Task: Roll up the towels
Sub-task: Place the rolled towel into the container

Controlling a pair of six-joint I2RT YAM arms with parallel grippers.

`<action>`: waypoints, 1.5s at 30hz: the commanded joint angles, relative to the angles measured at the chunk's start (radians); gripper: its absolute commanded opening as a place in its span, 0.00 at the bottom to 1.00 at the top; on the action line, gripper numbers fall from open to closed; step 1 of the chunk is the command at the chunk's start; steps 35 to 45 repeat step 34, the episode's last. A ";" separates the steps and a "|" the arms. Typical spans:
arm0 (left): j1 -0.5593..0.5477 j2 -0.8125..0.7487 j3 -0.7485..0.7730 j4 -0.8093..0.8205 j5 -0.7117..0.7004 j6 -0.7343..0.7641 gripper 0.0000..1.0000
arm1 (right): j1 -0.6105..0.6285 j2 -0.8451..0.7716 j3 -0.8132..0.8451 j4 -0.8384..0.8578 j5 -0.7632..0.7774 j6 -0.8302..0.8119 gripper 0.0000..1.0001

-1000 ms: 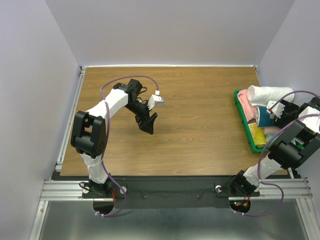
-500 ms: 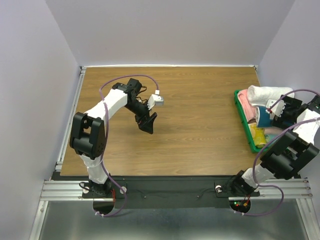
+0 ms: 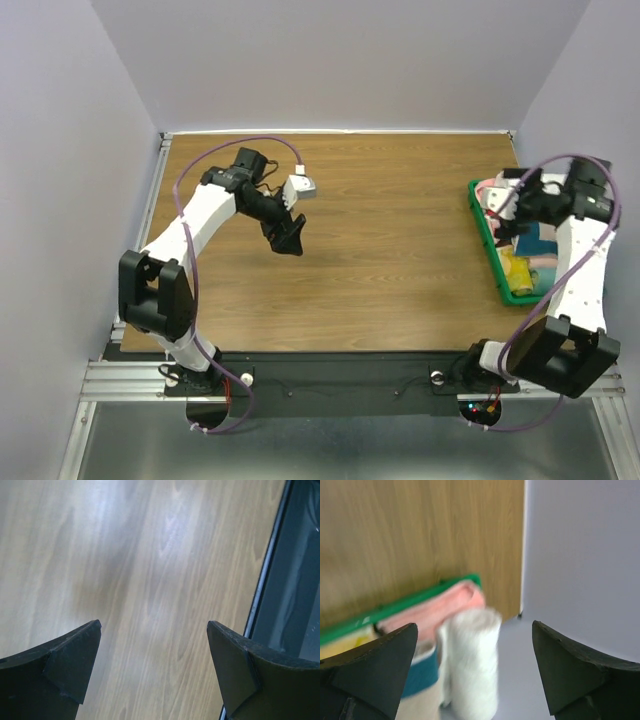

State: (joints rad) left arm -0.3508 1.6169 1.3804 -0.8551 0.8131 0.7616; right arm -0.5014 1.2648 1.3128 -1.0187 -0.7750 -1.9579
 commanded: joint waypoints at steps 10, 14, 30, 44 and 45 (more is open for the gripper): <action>0.188 -0.190 -0.017 0.301 -0.196 -0.335 0.99 | 0.707 0.278 0.394 0.399 0.477 1.255 1.00; 0.220 -0.235 -0.037 0.353 -0.284 -0.422 0.99 | 0.727 0.373 0.473 0.402 0.381 1.642 1.00; 0.200 -0.454 -0.414 0.521 -0.528 -0.418 0.99 | 0.804 0.073 -0.313 0.701 0.258 1.953 1.00; 0.194 -0.469 -0.438 0.533 -0.516 -0.423 0.99 | 0.804 0.032 -0.331 0.701 0.263 1.955 1.00; 0.194 -0.469 -0.438 0.533 -0.516 -0.423 0.99 | 0.804 0.032 -0.331 0.701 0.263 1.955 1.00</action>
